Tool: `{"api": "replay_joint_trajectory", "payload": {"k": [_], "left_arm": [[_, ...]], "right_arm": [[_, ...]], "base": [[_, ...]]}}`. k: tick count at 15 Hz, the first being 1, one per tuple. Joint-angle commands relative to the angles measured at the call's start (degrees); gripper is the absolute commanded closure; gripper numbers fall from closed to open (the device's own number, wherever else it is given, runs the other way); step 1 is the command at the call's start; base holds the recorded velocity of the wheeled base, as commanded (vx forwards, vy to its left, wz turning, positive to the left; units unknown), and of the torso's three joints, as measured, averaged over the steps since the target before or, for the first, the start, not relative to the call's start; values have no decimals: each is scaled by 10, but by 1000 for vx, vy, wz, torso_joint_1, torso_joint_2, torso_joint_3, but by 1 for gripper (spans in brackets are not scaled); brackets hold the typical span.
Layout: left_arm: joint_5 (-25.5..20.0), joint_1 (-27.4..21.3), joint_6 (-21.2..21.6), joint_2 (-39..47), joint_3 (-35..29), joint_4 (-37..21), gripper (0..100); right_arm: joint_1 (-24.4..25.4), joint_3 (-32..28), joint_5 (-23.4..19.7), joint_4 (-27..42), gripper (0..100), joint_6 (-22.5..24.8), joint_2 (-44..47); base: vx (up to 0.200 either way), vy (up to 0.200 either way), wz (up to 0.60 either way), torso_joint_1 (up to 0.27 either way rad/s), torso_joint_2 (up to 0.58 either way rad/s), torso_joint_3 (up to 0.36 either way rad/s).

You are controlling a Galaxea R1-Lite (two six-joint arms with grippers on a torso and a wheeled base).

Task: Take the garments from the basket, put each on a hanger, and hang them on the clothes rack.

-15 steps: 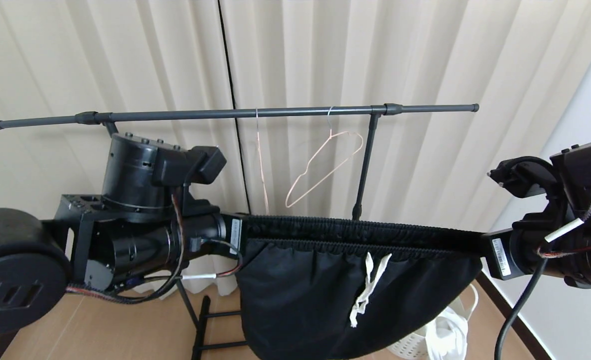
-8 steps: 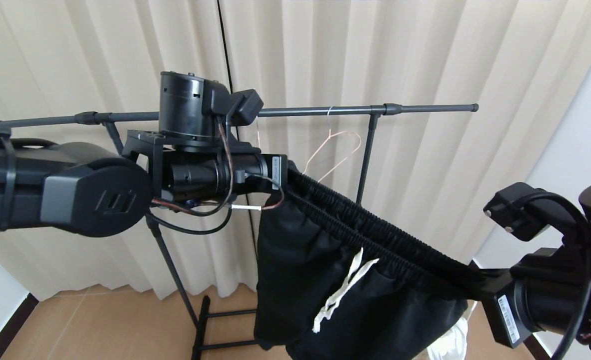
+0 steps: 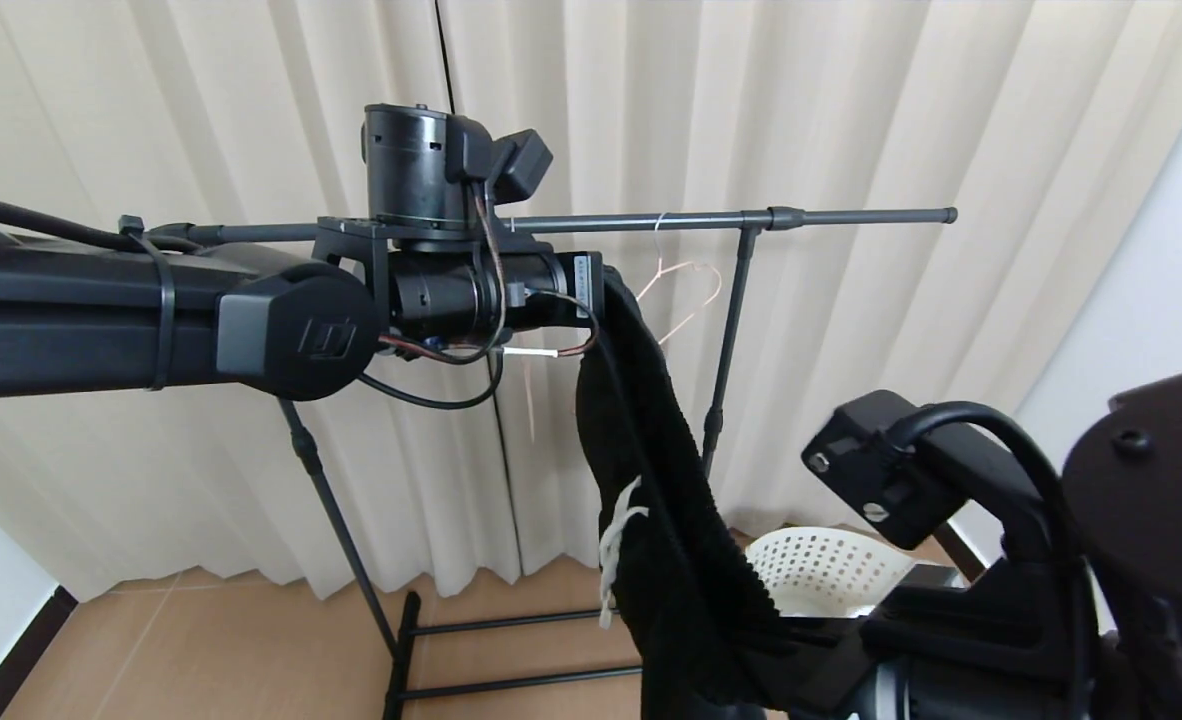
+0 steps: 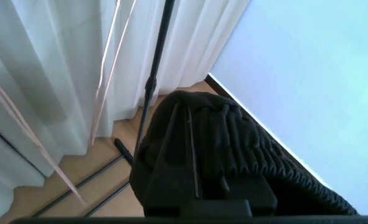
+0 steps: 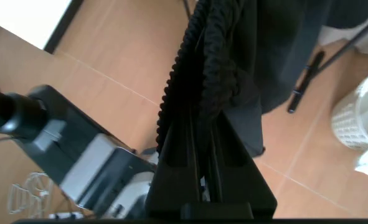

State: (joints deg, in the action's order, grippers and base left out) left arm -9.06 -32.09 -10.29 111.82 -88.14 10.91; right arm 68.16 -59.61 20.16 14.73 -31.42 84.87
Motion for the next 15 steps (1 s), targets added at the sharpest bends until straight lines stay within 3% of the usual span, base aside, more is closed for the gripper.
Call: {"api": "replay_joint_trajectory", "payload": {"k": [1, 5, 10, 13, 15], "left_arm": [[-1, 1, -1, 5, -4, 1, 100], [-6, 1, -1, 5, -8, 1, 100], [-5, 4, -2, 0, -5, -1, 100], [-5, 18, -1, -22, 9, -7, 100], [-4, 19, 4, -45, 31, -14, 100]], "right_arm": [[24, -46, 0, 0, 100, -26, 64], [27, -76, 2, -1, 100, -76, 93], [22, -48, 6, -5, 100, -76, 57], [-32, 5, 9, 0, 100, -54, 6], [-100, 34, 8, -1, 100, -18, -15]], "base": [[0, 0, 0, 0, 0, 0], [0, 0, 0, 0, 0, 0], [0, 0, 0, 0, 0, 0], [0, 0, 0, 0, 0, 0], [0, 0, 0, 0, 0, 0]]}}
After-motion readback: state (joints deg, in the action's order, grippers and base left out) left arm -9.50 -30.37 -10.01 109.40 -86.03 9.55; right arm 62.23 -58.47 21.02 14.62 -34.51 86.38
